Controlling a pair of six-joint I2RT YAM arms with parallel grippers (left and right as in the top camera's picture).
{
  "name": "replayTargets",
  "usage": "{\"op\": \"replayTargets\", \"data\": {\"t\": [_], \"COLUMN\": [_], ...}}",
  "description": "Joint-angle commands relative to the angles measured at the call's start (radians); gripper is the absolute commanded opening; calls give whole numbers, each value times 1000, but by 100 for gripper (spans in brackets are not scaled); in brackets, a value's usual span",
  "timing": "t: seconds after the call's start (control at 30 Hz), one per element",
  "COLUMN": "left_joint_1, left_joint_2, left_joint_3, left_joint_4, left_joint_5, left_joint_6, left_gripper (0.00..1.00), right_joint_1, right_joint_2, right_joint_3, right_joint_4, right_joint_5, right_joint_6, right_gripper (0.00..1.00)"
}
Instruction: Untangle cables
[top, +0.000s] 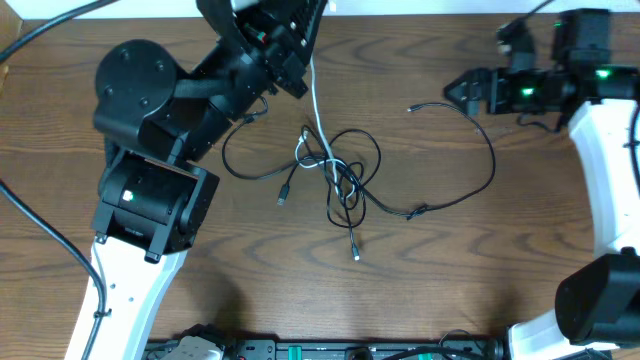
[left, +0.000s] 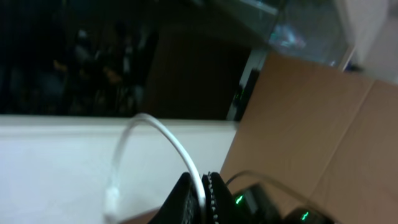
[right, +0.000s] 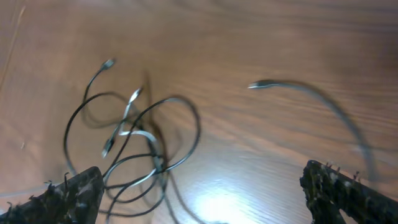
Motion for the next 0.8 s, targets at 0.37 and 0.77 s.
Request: {"op": "replayTargets", "data": {"t": [0.37,0.77], "left_joint_1": [5,5], "left_joint_2": [-8,-8], "left_joint_3": [13,13], "left_joint_4": [70,70], "left_joint_5": [-66,-66], "left_joint_6": [-80,-80], "left_gripper": [8,7], "right_joint_1": [316,465], "right_joint_2": [55,209], "right_joint_3": [-58,-59], "right_joint_4": [15,-48], "right_joint_5": [-104,-289], "right_joint_6": [-184,-452], "right_gripper": [93,88]}}
